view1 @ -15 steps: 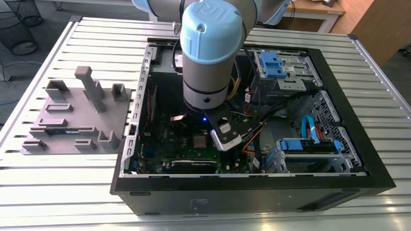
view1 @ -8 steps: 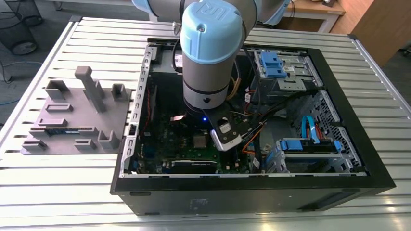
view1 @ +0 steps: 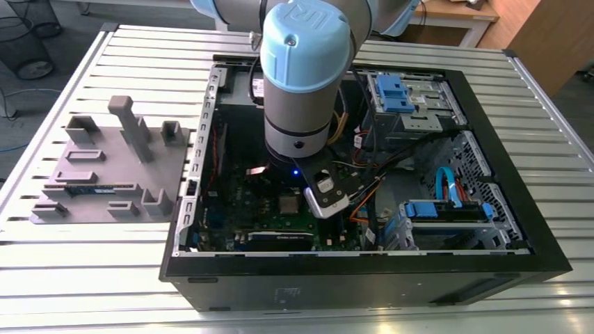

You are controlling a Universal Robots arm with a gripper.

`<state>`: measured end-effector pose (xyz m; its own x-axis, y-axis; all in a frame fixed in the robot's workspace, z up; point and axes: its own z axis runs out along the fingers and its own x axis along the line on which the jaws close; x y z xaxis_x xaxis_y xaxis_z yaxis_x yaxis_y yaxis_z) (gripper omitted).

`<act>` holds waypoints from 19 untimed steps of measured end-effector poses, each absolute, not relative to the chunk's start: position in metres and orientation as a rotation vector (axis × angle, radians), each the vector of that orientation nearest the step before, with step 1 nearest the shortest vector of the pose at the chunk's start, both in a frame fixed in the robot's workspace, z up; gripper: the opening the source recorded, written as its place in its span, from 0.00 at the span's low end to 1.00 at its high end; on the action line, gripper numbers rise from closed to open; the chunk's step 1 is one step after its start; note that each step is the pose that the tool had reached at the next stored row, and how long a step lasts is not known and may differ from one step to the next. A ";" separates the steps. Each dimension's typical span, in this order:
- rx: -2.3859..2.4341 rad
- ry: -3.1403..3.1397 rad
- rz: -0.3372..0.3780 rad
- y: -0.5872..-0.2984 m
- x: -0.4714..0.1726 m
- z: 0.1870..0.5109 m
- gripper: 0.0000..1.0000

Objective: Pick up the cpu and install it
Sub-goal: 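Place the cpu into insertion slot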

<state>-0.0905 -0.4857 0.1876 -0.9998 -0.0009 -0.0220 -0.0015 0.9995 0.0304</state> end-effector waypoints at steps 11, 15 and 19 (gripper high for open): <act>-0.002 3.119 0.048 -0.486 -0.091 0.191 0.48; -0.002 3.119 0.048 -0.486 -0.091 0.191 0.48; -0.002 3.119 0.053 -0.486 -0.091 0.191 0.48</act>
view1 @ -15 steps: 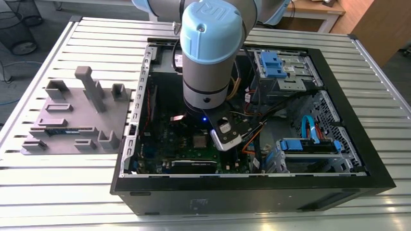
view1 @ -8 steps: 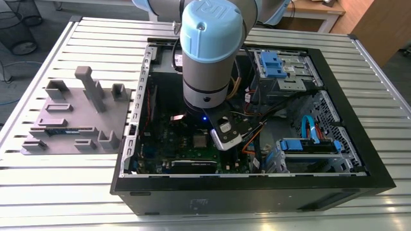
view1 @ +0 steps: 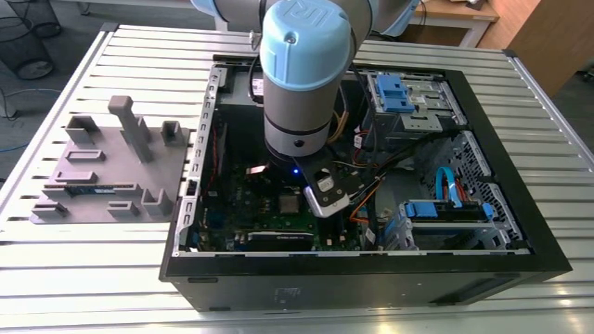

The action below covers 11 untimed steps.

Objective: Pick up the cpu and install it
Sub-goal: 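Place the cpu into insertion slot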

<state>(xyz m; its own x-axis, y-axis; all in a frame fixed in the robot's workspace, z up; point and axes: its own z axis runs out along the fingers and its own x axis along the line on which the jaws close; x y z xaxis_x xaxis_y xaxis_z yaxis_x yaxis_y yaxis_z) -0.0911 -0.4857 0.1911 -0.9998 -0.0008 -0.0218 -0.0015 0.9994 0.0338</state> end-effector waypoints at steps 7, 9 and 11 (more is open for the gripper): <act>0.015 3.119 0.056 -0.486 -0.094 0.191 0.48; 0.030 3.119 0.056 -0.486 -0.094 0.190 0.48; 0.031 3.118 0.056 -0.486 -0.094 0.190 0.48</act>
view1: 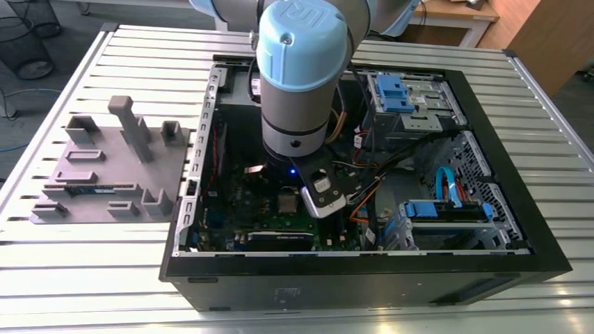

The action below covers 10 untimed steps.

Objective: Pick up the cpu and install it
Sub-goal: 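Place the cpu into insertion slot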

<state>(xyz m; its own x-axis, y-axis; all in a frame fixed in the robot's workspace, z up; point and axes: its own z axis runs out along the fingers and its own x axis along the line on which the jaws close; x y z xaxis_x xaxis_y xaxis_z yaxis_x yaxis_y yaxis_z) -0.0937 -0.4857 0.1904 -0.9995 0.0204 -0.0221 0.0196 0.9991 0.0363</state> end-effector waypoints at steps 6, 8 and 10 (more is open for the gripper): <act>0.031 3.118 0.057 -0.486 -0.092 0.190 0.48; 0.031 3.119 0.056 -0.486 -0.092 0.190 0.48; 0.031 3.119 0.056 -0.486 -0.092 0.189 0.48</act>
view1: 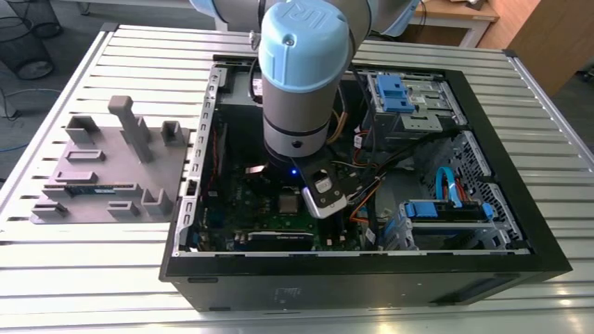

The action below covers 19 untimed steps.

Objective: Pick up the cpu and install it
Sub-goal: 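Place the cpu into insertion slot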

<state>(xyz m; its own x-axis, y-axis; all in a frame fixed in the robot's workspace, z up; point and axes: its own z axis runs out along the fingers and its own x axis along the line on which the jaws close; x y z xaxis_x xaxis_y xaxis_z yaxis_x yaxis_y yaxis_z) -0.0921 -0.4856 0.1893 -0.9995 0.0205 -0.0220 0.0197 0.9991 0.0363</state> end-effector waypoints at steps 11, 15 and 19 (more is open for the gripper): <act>0.076 3.117 0.055 -0.486 -0.093 0.188 0.48; 0.079 3.117 0.055 -0.486 -0.093 0.188 0.48; 0.080 3.117 0.055 -0.486 -0.093 0.187 0.48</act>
<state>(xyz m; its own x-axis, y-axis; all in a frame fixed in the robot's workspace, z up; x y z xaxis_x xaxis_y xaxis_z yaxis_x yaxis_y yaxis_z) -0.0925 -0.4860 0.1866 -0.9984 0.0515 -0.0219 0.0507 0.9981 0.0358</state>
